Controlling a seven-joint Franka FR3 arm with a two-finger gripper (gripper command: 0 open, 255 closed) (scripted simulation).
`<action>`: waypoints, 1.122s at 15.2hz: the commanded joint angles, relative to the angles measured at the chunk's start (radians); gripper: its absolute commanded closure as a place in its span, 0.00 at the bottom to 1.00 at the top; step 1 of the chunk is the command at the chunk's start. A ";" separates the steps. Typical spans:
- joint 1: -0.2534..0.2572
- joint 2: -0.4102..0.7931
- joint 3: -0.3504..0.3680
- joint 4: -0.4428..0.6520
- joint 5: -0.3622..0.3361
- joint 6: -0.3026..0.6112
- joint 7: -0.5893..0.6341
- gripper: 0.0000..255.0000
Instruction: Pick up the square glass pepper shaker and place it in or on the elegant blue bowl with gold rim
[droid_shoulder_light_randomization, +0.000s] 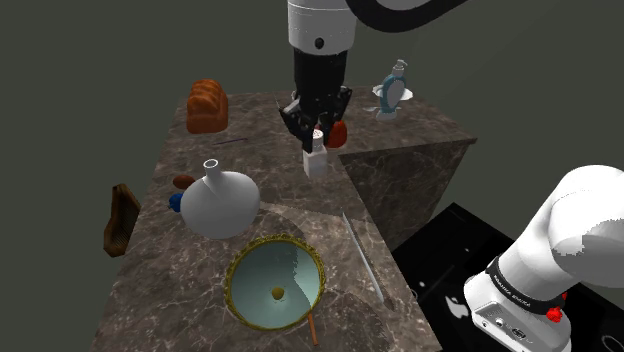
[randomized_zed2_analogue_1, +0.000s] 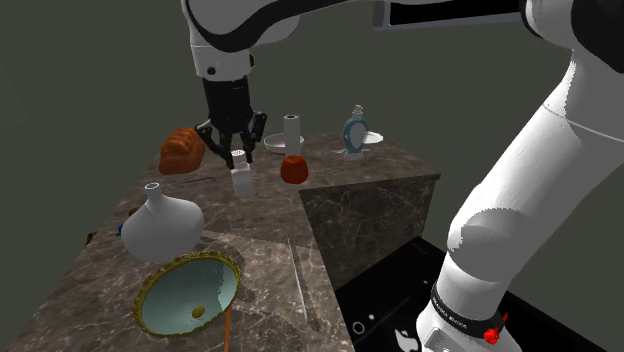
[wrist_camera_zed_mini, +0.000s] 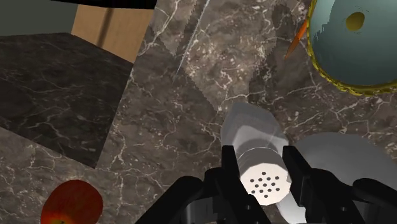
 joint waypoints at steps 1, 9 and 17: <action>0.018 0.004 0.034 0.016 0.005 -0.012 0.052 1.00; 0.080 0.102 0.180 0.151 -0.020 -0.063 0.273 1.00; 0.118 0.186 0.256 0.192 -0.064 -0.040 0.401 1.00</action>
